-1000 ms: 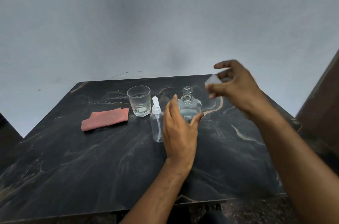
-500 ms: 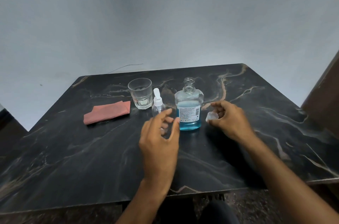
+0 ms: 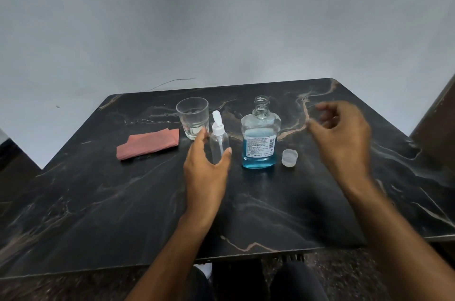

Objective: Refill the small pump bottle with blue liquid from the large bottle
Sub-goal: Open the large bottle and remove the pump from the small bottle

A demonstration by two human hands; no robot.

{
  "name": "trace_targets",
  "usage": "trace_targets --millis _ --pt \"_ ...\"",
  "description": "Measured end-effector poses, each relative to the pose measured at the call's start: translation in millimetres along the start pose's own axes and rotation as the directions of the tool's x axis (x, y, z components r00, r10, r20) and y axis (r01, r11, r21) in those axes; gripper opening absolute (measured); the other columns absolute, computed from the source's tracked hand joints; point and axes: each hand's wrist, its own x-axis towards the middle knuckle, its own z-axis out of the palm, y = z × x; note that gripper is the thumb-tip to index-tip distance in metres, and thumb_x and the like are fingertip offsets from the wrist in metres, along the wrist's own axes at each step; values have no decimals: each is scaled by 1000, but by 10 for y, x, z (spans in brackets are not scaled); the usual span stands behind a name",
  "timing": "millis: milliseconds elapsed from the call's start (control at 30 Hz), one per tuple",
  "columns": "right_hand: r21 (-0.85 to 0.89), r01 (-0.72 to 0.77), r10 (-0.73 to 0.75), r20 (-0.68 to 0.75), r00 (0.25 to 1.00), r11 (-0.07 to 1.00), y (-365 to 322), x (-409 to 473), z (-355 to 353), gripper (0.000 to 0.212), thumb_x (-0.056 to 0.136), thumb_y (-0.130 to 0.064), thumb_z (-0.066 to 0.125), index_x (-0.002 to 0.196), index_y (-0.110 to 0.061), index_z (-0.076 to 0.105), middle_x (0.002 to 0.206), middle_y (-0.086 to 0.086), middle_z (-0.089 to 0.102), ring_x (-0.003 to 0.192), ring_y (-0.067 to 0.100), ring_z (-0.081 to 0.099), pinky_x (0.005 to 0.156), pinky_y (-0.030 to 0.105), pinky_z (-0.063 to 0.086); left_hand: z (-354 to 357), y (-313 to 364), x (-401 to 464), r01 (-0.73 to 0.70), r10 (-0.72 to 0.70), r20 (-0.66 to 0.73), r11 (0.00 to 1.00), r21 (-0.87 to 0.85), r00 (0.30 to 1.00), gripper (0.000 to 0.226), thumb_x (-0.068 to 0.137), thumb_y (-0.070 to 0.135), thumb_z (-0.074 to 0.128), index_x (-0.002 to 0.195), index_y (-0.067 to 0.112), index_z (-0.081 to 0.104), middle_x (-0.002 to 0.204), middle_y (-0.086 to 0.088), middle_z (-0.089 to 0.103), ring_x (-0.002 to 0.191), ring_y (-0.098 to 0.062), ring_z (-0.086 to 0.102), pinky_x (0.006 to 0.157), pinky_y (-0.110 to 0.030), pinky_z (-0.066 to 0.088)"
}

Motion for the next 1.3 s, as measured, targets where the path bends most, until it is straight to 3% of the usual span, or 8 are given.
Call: trace_targets --millis 67,300,433,600,800,967,1167,1300 --pt "88 104 -90 -149 985 991 -255 -152 -2 15 82 -16 75 95 -24 71 81 -7 62 66 -4 54 63 6 41 19 -4 45 10 -10 -2 1000 0 1000 69 89 29 79 150 21 49 144 11 59 128 -6 57 111 -28 47" --pt "177 119 -165 276 947 977 -871 -560 598 28 79 -33 82 101 -16 77 71 -12 61 68 4 57 70 19 50 17 -50 81 0 0 -65 1000 -13 998 22 80 29 84 101 26 76 86 16 76 85 2 73 72 -9 53" --pt "83 99 -118 263 958 992 -979 -567 803 41 75 -52 80 87 -16 66 80 -5 61 79 13 58 67 25 45 -32 -52 45 28 -32 -95 999 -47 995 22 78 23 84 99 25 76 85 13 77 81 1 74 75 -30 63" --pt "90 108 -126 226 966 990 -1052 -521 830 39 76 -43 83 73 -21 51 79 -6 55 73 11 51 64 20 35 -67 -6 46 5 -13 -80 994 -108 997 23 78 21 84 99 28 77 85 15 78 81 1 75 74 -29 63" --pt "307 -65 -105 507 856 950 -1071 -352 703 29 82 -25 80 60 -26 60 51 -14 50 47 0 46 51 15 38 -183 66 51 -17 17 4 988 -156 1000 35 74 45 78 101 23 78 85 11 79 82 0 75 75 -26 62" --pt "184 2 -79 410 909 983 -1116 -442 714 37 70 -43 87 88 -24 62 86 -8 60 76 3 55 62 13 40 -218 94 23 -45 43 -19 993 -107 999 17 82 25 81 93 35 72 85 12 78 81 0 74 76 -33 64" --pt "338 -81 -86 450 889 938 -1156 -435 647 2 74 -18 77 77 -18 76 70 -4 69 65 11 65 59 26 54 -246 82 22 -88 90 15 991 -103 996 29 81 24 82 109 28 75 91 15 77 87 3 74 74 -17 59" --pt "307 -64 -80 436 897 950 -1158 -472 671 38 72 -32 87 104 -21 69 87 -8 65 79 6 62 70 16 52 -248 70 29 -73 74 4 991 -112 997 25 81 31 78 105 27 75 87 17 77 84 7 73 68 -9 55"
